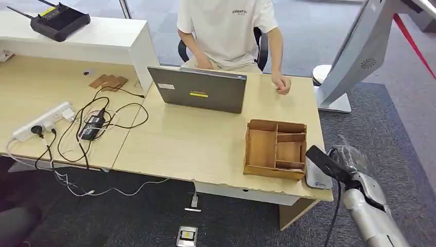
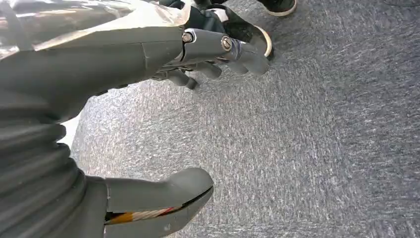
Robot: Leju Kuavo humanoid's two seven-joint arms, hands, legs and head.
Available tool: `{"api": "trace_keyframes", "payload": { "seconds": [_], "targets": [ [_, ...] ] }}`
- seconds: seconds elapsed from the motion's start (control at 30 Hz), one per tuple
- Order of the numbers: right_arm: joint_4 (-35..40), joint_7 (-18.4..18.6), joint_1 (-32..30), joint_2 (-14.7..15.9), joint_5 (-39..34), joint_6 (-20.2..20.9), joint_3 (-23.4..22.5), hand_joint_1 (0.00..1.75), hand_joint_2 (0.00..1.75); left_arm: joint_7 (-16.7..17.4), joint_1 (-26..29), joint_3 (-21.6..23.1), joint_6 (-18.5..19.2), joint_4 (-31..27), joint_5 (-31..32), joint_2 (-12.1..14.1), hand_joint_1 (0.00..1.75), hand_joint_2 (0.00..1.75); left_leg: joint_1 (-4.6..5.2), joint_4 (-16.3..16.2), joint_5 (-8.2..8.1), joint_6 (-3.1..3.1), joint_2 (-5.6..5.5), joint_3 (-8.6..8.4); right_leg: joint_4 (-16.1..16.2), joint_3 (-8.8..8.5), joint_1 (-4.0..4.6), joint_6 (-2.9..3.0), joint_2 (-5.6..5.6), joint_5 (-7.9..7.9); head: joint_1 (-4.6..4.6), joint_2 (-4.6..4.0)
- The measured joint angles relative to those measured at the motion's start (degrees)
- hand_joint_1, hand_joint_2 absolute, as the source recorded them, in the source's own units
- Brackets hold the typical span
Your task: Pass the card to the sensor for recognition and then transmit it.
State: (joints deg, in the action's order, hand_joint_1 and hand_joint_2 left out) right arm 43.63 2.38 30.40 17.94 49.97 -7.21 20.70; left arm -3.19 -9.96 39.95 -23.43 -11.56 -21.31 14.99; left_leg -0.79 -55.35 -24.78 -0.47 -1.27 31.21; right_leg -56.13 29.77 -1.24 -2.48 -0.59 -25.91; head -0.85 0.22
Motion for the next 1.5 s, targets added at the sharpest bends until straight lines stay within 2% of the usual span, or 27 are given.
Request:
{"api": "trace_keyframes", "payload": {
  "seconds": [0.33,0.53,0.8,1.07,1.23,1.37,1.5],
  "targets": [
    [-1.33,0.04,0.04,-0.72,0.22,-0.02,0.09,1.75,1.75,-0.13,0.19,-0.04,-0.09,0.04,-0.31,0.0,0.0,1.75,0.0,0.0,0.0,0.0,-0.01,0.0,0.0,-0.02,0.0,0.0,0.0,0.0,0.0,0.0],
    [-1.11,-0.28,0.58,-1.05,-0.04,-2.87,0.0,1.75,1.75,-0.57,0.46,-0.37,-0.39,0.13,-0.46,0.0,0.0,1.75,0.0,-0.01,0.01,0.0,0.0,0.0,0.0,-0.01,0.0,0.0,0.0,0.0,0.02,0.0],
    [3.26,-0.04,1.84,-0.76,-1.66,-5.05,-0.92,1.75,1.75,0.07,-0.28,-0.35,-0.35,0.13,1.27,-0.02,0.0,1.75,0.01,-0.01,0.03,0.01,0.0,-0.01,-0.01,-0.01,-0.01,-0.01,0.0,0.02,0.0,0.0],
    [9.03,0.39,6.01,0.13,-2.19,-6.58,-3.41,1.75,1.75,0.33,-1.12,-0.33,-0.22,0.13,2.34,-0.28,0.0,1.75,0.01,-0.02,0.05,0.01,0.01,-0.01,-0.01,-0.01,-0.01,-0.04,0.0,0.06,0.0,0.0],
    [11.78,-1.33,9.29,0.15,-2.62,-7.74,-4.5,1.75,1.75,0.96,-1.95,-0.18,0.46,0.13,3.89,-0.61,0.0,1.75,0.01,-0.01,0.09,0.0,0.01,0.0,-0.01,-0.01,-0.01,-0.01,0.0,0.09,0.02,0.0],
    [13.42,-3.13,11.9,-0.99,-2.43,-6.82,-4.55,1.75,1.75,1.79,-3.12,0.24,1.23,0.13,5.53,-0.98,0.0,1.75,0.01,-0.01,0.11,-0.02,0.0,0.02,-0.05,0.0,0.0,0.01,0.0,0.11,0.0,0.0],
    [13.07,-5.64,15.97,-3.98,-3.15,-2.68,-4.09,1.75,1.75,2.65,-4.97,1.03,2.25,0.11,7.61,-1.53,0.0,1.75,0.0,0.01,0.18,-0.04,0.0,0.05,-0.09,0.04,0.01,0.05,0.0,0.14,-0.02,0.0]
  ]
}}
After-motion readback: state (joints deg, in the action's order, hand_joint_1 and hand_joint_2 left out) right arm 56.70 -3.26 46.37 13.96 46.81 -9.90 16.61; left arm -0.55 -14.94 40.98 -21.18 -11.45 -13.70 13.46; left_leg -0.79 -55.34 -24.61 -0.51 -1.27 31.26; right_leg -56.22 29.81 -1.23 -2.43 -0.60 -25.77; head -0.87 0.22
